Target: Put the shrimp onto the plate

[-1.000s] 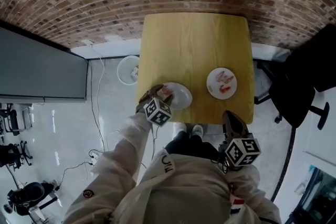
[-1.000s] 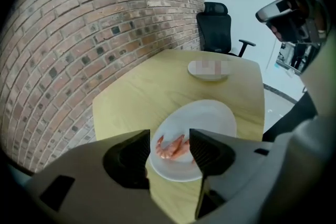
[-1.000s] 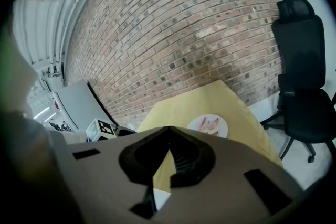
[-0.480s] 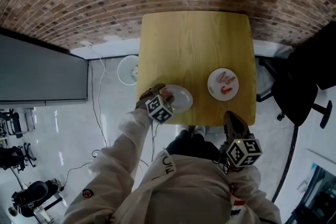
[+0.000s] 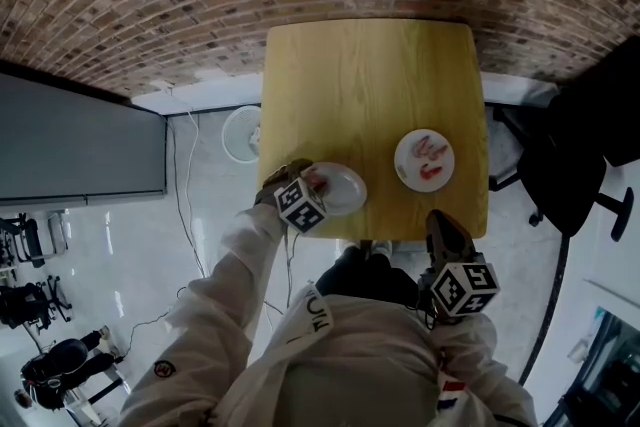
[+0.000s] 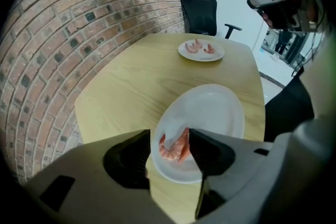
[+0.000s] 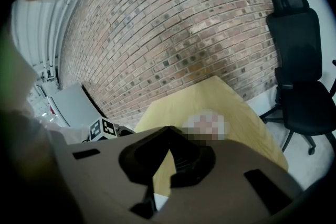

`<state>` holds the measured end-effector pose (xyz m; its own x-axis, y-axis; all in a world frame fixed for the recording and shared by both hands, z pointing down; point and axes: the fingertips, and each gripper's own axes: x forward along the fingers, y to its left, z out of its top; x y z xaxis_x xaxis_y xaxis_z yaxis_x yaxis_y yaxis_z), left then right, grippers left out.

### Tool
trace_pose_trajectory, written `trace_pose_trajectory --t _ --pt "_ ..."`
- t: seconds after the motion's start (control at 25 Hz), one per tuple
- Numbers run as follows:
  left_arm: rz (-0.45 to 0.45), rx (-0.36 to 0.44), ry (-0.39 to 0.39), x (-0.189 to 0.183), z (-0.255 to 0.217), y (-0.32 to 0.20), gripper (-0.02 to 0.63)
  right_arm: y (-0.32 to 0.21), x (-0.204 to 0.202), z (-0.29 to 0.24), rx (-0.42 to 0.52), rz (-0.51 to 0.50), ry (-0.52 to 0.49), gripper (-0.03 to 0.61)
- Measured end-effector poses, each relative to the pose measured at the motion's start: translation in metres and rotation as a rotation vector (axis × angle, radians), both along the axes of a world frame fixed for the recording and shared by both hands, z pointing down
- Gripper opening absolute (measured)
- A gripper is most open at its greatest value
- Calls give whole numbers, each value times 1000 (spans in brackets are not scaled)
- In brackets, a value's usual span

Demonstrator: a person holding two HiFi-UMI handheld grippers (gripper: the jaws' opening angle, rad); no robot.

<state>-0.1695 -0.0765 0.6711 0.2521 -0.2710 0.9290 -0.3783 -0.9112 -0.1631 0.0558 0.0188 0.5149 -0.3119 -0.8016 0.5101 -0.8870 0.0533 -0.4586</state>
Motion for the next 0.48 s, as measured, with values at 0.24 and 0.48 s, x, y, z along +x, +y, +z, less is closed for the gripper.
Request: trace_pose_trajectory --t 0.24,0.48 --pt "-21 -51 12 -5 1 -3 235 -1 -2 3 -5 -2 1 23" --pt "-41 -67 15 -13 1 -6 235 -1 -3 4 -9 1 0 23"
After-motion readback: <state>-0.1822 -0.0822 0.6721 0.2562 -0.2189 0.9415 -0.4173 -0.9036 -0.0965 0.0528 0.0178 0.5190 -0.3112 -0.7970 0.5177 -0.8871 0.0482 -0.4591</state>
